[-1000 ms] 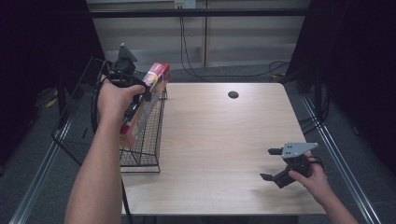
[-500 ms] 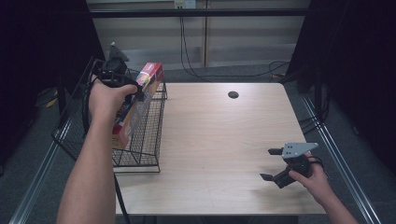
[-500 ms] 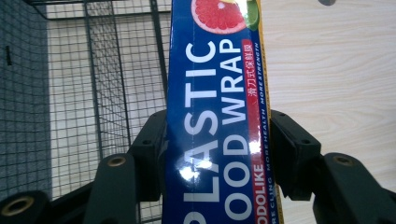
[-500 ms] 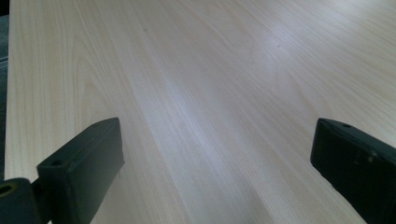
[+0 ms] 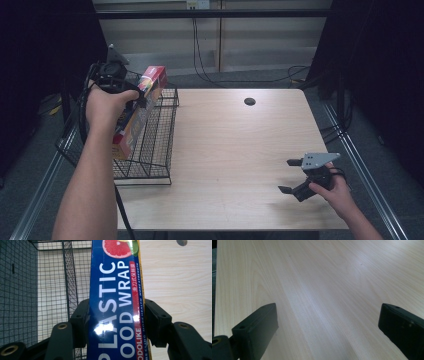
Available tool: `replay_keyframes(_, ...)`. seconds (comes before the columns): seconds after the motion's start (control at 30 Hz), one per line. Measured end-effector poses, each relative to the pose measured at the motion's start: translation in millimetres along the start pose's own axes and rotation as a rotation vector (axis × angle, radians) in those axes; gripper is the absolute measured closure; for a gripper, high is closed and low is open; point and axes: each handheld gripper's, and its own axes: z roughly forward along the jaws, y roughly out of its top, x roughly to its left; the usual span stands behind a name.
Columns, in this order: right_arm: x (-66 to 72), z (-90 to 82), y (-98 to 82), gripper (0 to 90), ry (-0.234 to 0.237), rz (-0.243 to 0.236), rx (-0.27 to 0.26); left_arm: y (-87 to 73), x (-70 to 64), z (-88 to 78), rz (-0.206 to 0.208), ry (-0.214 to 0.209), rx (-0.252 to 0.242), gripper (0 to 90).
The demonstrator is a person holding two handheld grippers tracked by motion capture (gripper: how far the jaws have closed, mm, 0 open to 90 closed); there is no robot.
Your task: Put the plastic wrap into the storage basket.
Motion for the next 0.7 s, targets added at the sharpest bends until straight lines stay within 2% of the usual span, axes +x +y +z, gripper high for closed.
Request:
replay_keyframes(0.2, -0.3, 0.1, 0.0, 2.3, 0.0, 0.001, 0.0, -0.4, 5.3, -3.8, -0.009, 0.007, -0.008, 45.2)
replay_keyframes(0.43, -0.2, 0.1, 0.1, 2.4, 0.0, 0.001, -0.001, -1.4, 15.0, -9.5, -0.038, 0.015, -0.02, 45.2)
replay_keyframes(0.7, -0.6, 0.1, 0.2, 2.3, -0.004, 0.003, -0.002, -4.1, 26.0, -14.6, -0.06, 0.047, -0.027, 45.2)
